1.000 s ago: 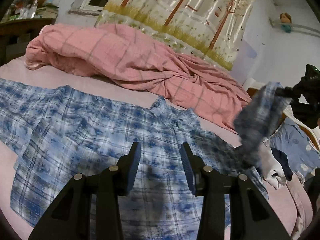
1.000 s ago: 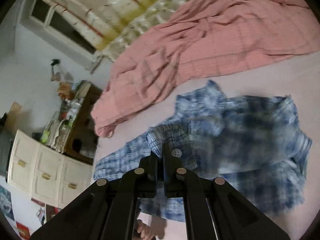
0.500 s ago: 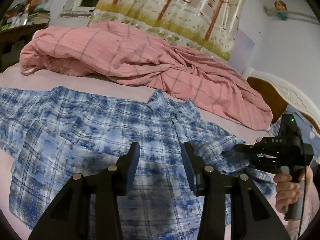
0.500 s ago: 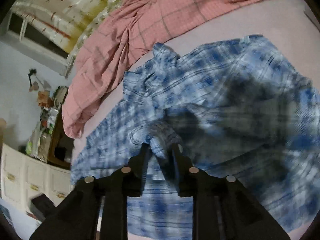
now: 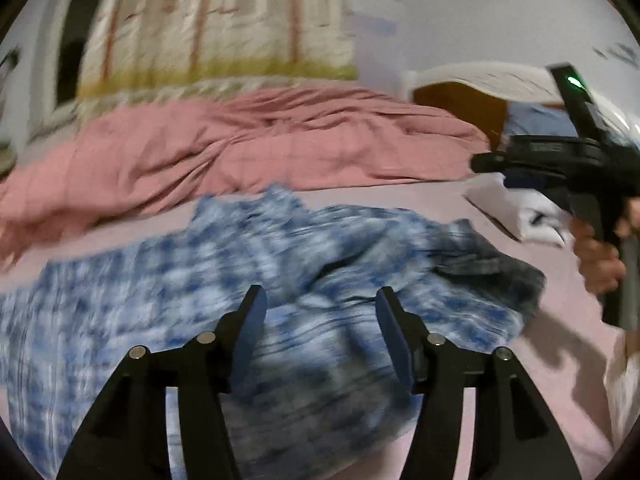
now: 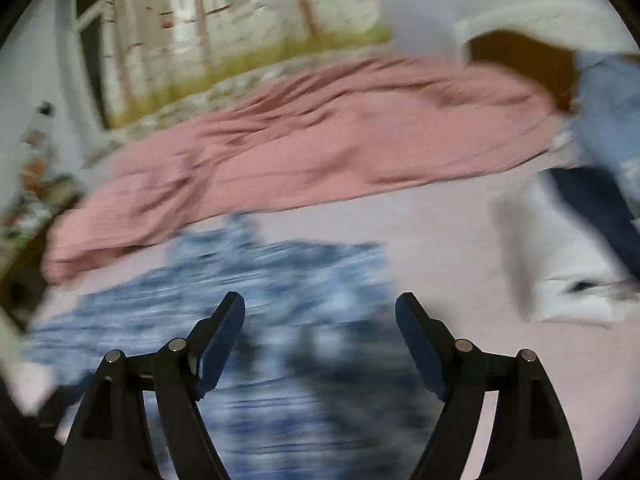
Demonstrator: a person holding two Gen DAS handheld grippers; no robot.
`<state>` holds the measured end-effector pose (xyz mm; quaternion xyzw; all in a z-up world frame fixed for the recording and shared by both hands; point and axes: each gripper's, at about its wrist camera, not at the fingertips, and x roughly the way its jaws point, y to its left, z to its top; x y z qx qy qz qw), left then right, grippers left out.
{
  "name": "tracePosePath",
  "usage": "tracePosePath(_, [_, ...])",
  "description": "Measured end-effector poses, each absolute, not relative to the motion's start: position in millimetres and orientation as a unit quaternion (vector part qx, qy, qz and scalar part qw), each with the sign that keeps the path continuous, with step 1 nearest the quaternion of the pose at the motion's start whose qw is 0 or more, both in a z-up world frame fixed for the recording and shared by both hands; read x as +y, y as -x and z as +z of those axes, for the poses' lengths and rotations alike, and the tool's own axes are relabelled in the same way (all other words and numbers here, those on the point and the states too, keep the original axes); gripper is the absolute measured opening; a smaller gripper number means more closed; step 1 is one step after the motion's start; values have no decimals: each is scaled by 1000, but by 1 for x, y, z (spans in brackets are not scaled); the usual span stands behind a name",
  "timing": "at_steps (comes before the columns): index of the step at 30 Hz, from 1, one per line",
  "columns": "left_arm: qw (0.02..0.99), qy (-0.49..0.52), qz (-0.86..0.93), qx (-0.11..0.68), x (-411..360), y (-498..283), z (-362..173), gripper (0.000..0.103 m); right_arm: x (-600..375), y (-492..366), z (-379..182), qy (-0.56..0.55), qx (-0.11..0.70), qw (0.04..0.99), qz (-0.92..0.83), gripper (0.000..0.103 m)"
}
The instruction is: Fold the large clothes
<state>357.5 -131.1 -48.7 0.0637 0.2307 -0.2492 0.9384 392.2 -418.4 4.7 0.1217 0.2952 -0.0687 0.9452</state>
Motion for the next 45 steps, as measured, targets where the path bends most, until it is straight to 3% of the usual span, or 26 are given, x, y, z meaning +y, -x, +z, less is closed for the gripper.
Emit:
tracePosePath(1, [929, -67, -275, 237, -141, -357, -47, 57, -422, -394, 2, -126, 302, 942, -73, 80])
tracePosePath(4, [915, -79, -298, 260, -171, -367, -38, 61, -455, -400, -10, -196, 315, 925, -82, 67])
tracePosePath(7, [894, -62, -299, 327, -202, -401, -38, 85, -480, -388, -13, -246, 291, 917, -119, 66])
tracePosePath(10, [850, -37, -295, 434, -223, -442, -59, 81, -489, -387, -11, -245, 282, 920, -121, 66])
tracePosePath(15, [877, -50, -207, 431, -231, -468, -66, 80, -502, -386, -18, -275, 276, 912, -127, 66])
tracePosePath(16, [882, -49, -191, 429, -231, -474, -69, 74, -499, -384, -20, -286, 274, 911, -116, 66])
tracePosePath(18, [874, -32, -193, 445, -227, -485, -73, 39, -481, -393, -20, -269, 286, 917, -72, 66])
tracePosePath(19, [870, -26, -192, 454, -225, -487, -74, 6, -475, -394, -19, -257, 290, 920, -59, 66])
tracePosePath(25, [906, -51, -171, 384, -193, -448, -26, 4, -420, -419, -35, -182, 350, 917, 61, 66])
tracePosePath(30, [889, -4, -193, 415, -133, -440, 32, 4, -406, -433, -55, -225, 365, 890, 156, 62])
tracePosePath(32, [875, 55, -211, 433, -103, -441, 55, 4, -393, -443, -71, -190, 409, 878, 162, 62])
tracePosePath(37, [885, 42, -182, 427, -55, -419, 99, 4, -380, -456, -96, -132, 469, 866, 110, 57])
tracePosePath(40, [879, 39, -138, 454, -29, -411, 94, 4, -394, -454, -94, -146, 453, 879, 36, 57])
tracePosePath(45, [831, 61, -173, 525, -7, -395, 42, 4, -414, -447, -85, -129, 433, 891, -39, 57])
